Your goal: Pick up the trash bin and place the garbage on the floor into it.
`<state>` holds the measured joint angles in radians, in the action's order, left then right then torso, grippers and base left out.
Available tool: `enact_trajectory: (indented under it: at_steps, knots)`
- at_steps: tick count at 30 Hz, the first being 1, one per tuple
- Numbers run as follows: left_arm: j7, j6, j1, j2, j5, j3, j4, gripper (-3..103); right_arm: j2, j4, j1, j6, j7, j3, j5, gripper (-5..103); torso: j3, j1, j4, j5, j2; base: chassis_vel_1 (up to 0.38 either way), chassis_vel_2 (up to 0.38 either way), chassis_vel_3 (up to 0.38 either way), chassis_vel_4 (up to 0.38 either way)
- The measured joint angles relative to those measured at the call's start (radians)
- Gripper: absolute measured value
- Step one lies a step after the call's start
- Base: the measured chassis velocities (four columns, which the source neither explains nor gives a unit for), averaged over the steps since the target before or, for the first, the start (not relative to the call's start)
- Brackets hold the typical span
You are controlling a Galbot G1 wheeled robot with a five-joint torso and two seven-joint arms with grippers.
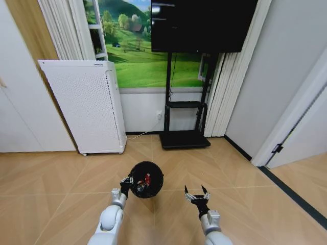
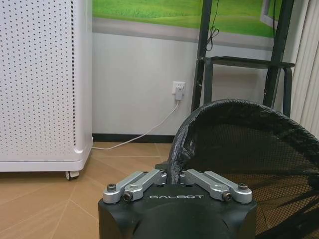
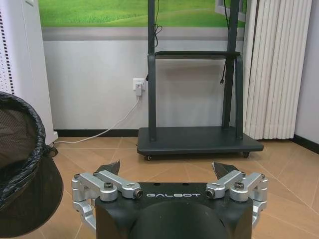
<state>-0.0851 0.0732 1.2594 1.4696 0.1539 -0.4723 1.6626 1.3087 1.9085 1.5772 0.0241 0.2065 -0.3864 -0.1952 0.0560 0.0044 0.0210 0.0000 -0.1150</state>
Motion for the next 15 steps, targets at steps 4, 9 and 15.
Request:
enact_trajectory:
  at_steps: [4,9,15]
  knots:
    - [0.002,0.001,0.006,0.005,-0.009,0.001,0.000,3,-0.001,-0.003,0.003,0.003,-0.001,-0.003,-0.001,100,0.000,0.000,0.0000,0.0000,0.000,0.029,-0.018,-0.030,0.029]
    - [0.002,0.000,0.012,0.012,-0.017,0.000,0.000,3,-0.002,-0.007,0.009,0.012,-0.001,-0.006,-0.001,100,0.000,0.000,0.0001,0.0000,0.000,0.081,-0.085,-0.103,0.093]
    - [0.014,-0.004,0.025,0.022,-0.025,-0.002,0.002,3,-0.002,-0.018,0.012,0.036,-0.013,-0.009,-0.001,100,0.000,0.000,0.0003,0.0000,0.000,0.100,-0.094,-0.104,0.108]
